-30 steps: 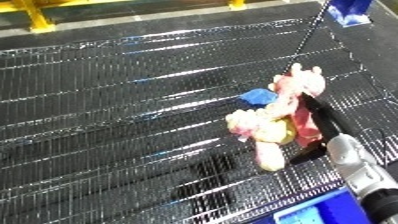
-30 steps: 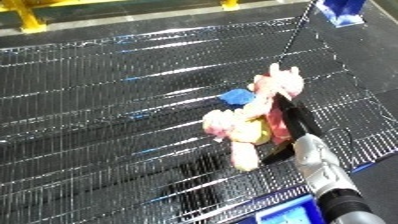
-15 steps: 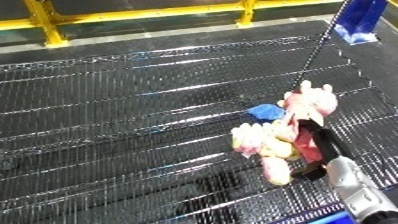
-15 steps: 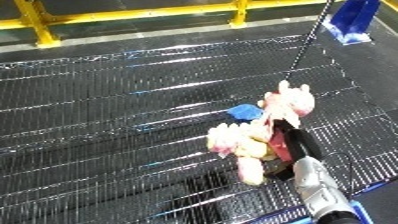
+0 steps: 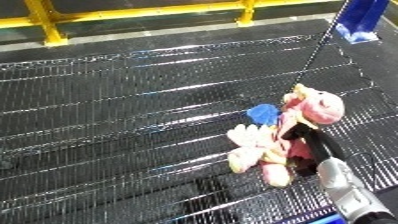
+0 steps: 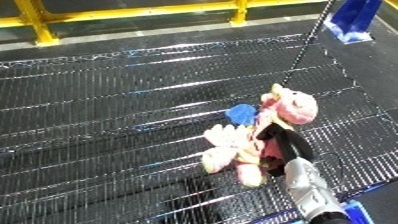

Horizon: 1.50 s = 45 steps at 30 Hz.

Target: Pick up the object and place it into the box

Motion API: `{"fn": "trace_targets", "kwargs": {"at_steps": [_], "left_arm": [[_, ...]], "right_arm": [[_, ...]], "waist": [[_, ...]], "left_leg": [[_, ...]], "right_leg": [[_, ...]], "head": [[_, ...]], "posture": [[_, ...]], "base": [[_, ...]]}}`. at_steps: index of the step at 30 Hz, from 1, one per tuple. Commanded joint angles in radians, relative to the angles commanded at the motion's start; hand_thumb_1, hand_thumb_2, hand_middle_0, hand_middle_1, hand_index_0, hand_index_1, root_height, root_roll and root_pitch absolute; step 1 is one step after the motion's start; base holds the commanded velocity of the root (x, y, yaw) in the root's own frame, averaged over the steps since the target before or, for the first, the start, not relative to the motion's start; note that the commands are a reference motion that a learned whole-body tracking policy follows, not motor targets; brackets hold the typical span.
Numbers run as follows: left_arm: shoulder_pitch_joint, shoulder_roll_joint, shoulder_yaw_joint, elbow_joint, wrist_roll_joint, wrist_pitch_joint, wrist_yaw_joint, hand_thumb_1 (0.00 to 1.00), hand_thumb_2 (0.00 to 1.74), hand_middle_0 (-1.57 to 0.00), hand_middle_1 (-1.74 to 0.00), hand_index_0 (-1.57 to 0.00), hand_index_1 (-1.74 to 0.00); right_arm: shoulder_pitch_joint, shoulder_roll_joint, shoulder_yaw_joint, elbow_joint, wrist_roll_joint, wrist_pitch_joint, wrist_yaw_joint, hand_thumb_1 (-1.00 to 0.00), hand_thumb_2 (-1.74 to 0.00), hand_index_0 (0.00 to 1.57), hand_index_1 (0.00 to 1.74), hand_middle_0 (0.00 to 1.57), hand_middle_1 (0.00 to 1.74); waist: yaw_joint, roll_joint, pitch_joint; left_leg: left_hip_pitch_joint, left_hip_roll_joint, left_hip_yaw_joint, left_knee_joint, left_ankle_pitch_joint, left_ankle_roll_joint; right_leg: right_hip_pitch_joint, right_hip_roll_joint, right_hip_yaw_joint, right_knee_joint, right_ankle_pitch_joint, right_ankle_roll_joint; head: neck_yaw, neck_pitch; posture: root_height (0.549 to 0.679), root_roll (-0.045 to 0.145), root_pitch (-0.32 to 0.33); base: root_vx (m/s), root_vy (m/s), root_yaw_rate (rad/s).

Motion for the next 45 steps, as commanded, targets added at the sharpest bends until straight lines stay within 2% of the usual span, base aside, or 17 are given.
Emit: {"fn": "trace_targets", "kwargs": {"at_steps": [13,20,25,32,37,45], "left_arm": [[0.001,0.008,0.005,0.007,-0.016,-0.002,-0.01,1.0,1.74,-1.57,-1.74,-1.57,-1.74],[-0.018,0.006,0.005,0.035,-0.01,-0.005,-0.012,1.0,1.74,-1.57,-1.74,-1.57,-1.74],[-0.037,0.007,0.001,0.055,0.007,-0.005,-0.016,1.0,1.74,-1.57,-1.74,-1.57,-1.74],[-0.055,-0.001,0.005,0.077,0.027,0.003,-0.019,1.0,1.74,-1.57,-1.74,-1.57,-1.74],[-0.068,-0.011,0.008,0.086,0.031,0.005,-0.022,1.0,1.74,-1.57,-1.74,-1.57,-1.74],[-0.08,-0.029,0.017,0.086,0.049,0.016,-0.023,1.0,1.74,-1.57,-1.74,-1.57,-1.74]], "right_arm": [[0.026,0.001,-0.011,-0.034,-0.002,-0.008,-0.024,-1.0,-1.74,1.57,1.74,1.57,1.74],[0.073,-0.012,-0.061,-0.127,0.012,-0.034,-0.08,-1.0,-1.74,1.57,1.74,1.57,1.74],[0.133,-0.036,-0.126,-0.23,0.01,-0.053,-0.132,-1.0,-1.74,1.57,1.74,1.57,1.74],[0.28,-0.09,-0.265,-0.406,0.005,-0.076,-0.189,-1.0,-1.74,1.57,1.74,1.57,1.74],[0.425,-0.114,-0.416,-0.541,0.01,-0.087,-0.231,-1.0,-1.74,1.57,1.74,1.57,1.74],[0.699,-0.084,-0.684,-0.751,0.002,-0.115,-0.301,-1.0,-1.74,1.57,1.74,1.57,1.74]], "waist": [[-0.011,-0.009,0.0],[-0.029,-0.025,0.0],[-0.048,-0.035,0.0],[-0.08,-0.051,0.0],[-0.104,-0.063,0.0],[-0.15,-0.087,0.0]], "left_leg": [[0.016,0.002,0.002,0.003,-0.001,-0.0012],[0.055,0.007,0.003,-0.006,-0.004,0.0008],[0.092,0.012,0.007,-0.023,-0.003,0.001],[0.125,0.016,0.007,-0.008,-0.01,0.006],[0.167,0.015,0.01,-0.011,-0.017,0.0103],[0.226,0.015,0.022,-0.002,-0.035,0.0149]], "right_leg": [[0.015,-0.0004,0.0,0.009,-0.001,-0.0004],[0.06,-0.0007,-0.001,-0.004,-0.001,0.0],[0.104,-0.0044,-0.008,-0.022,-0.001,0.0018],[0.15,-0.0024,-0.008,-0.022,0.002,0.0027],[0.205,-0.0052,-0.011,-0.042,0.006,0.0035],[0.283,-0.003,-0.009,-0.071,0.013,0.0021]], "head": [[0.025,-0.033],[0.051,-0.035],[0.083,-0.023],[0.129,-0.025],[0.17,-0.029],[0.242,-0.05]], "posture": [[0.618,0.075,0.036],[0.621,0.073,0.01],[0.624,0.071,-0.012],[0.625,0.069,-0.053],[0.627,0.067,-0.088],[0.631,0.065,-0.142]], "base": [[-0.007,-0.004,-0.003],[-0.016,-0.002,-0.018],[-0.032,-0.005,0.011],[-0.035,-0.006,0.002],[-0.011,-0.001,0.007],[0.003,0.013,-0.031]]}}
